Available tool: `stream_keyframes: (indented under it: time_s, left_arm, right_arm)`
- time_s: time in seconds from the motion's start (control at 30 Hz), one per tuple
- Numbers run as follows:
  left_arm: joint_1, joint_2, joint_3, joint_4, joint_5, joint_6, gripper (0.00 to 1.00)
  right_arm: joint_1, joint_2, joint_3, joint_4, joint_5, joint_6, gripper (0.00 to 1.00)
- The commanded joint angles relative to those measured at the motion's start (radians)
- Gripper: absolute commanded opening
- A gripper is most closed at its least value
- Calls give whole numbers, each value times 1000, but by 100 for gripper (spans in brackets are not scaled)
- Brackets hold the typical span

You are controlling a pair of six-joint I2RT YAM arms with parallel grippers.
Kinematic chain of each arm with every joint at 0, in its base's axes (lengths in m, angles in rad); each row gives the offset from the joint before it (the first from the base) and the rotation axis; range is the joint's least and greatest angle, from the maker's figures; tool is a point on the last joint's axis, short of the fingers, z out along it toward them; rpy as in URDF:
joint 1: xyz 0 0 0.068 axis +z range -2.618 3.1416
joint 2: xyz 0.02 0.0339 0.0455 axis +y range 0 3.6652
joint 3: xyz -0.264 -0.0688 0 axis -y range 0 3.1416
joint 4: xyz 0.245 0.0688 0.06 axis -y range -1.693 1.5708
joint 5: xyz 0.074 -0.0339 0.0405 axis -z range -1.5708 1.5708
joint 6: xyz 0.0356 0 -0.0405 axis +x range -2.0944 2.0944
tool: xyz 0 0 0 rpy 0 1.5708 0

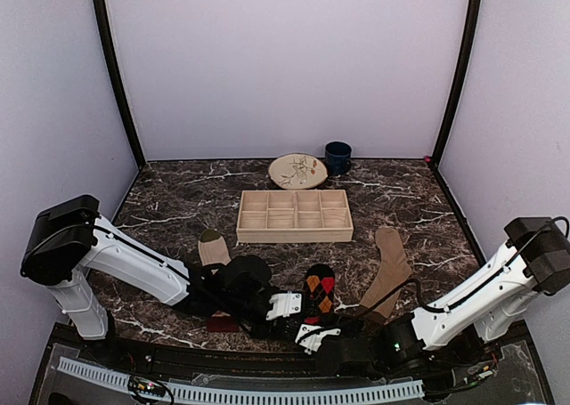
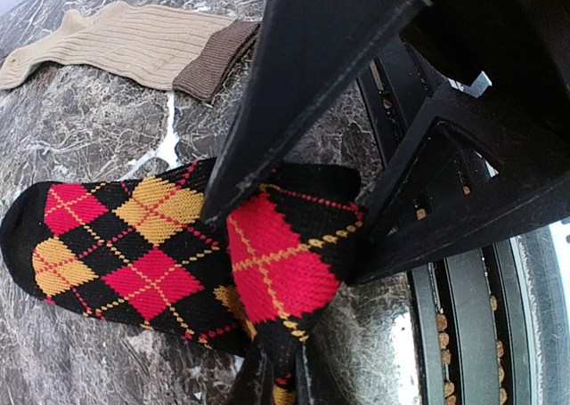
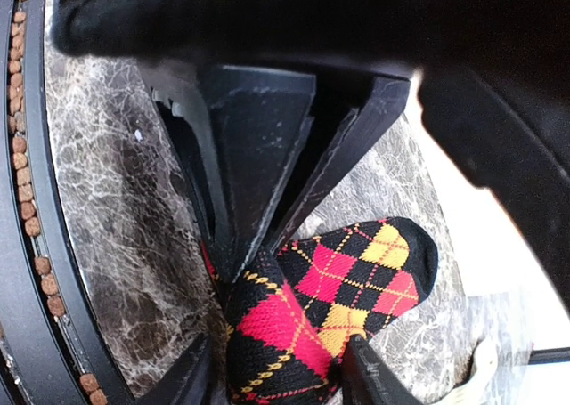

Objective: Roll the socks
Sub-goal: Roll the sock at the center of the board.

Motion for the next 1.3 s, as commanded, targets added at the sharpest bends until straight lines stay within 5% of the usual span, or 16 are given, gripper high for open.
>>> stream_keyframes:
  time_s: [0.0,0.6,0.7,0.9,1.27]
  left_arm:
    - [3,-33,1,-76,-32,45,0]
    - [14,-12,10,-64,-73,19,0]
    - [14,-18,0,-33,-117,0,15]
    - [28,-25,-25,42,-143,-26,27]
    - [35,-30,-42,91,-149,-35,29]
  right_arm:
    - [-10,3,1,33,7,-10,44]
    - [1,-9,31,-15,-47,52,4]
    - [1,-28,33,-32,-72,94,0]
    - [0,-80,20,-51,-119,158,0]
    - [-17,-122,-15,-38,-188,244,0]
